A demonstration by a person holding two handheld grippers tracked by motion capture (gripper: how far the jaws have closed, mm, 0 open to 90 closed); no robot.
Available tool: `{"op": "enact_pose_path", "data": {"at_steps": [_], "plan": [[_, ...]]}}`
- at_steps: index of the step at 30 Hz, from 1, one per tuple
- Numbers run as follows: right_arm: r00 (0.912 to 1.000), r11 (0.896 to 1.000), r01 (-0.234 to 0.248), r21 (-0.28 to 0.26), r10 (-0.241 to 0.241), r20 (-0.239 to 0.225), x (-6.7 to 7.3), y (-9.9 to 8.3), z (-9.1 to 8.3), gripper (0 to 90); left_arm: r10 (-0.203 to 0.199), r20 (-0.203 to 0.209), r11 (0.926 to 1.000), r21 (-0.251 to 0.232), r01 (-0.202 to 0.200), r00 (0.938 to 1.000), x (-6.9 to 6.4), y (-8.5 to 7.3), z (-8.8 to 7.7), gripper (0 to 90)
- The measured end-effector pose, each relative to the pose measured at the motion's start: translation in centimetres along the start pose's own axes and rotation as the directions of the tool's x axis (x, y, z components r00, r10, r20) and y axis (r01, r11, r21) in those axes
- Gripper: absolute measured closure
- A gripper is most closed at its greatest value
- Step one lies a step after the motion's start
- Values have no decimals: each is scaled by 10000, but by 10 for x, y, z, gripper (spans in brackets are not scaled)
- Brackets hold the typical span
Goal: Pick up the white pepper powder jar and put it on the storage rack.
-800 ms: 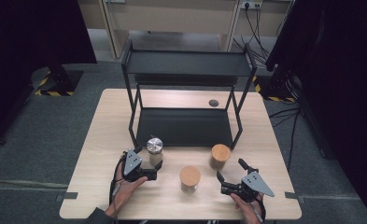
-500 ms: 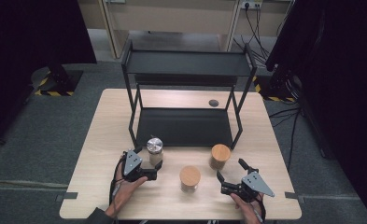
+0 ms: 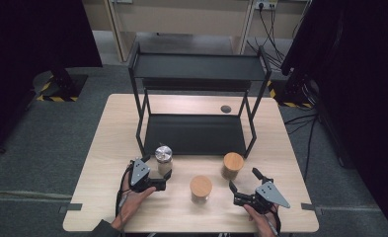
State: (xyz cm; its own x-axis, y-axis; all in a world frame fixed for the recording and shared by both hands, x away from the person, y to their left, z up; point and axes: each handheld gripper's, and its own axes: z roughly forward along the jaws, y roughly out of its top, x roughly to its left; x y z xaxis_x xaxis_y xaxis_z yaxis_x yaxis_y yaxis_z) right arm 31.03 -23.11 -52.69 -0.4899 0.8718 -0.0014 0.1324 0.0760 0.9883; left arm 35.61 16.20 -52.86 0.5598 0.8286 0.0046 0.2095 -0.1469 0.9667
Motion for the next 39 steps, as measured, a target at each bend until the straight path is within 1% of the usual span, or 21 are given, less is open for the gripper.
{"op": "enact_pose_path", "data": {"at_steps": [4,20,35,39], "plan": [[10000,10000,12,-3,-12,-2,0,0,0,24,83,-23,10000,-20,-83,10000,-1,0,0,9],[10000,10000,42,-7,-42,-12,0,0,0,24,-42,-11,10000,-70,42,10000,1,2,7,24],[10000,10000,4,7,-4,0,0,0,0,24,-55,129,10000,-22,55,9999,-3,4,15,75],[10000,10000,-2,4,2,1,0,0,0,24,21,119,10000,84,-22,9999,-4,5,18,97]]}}
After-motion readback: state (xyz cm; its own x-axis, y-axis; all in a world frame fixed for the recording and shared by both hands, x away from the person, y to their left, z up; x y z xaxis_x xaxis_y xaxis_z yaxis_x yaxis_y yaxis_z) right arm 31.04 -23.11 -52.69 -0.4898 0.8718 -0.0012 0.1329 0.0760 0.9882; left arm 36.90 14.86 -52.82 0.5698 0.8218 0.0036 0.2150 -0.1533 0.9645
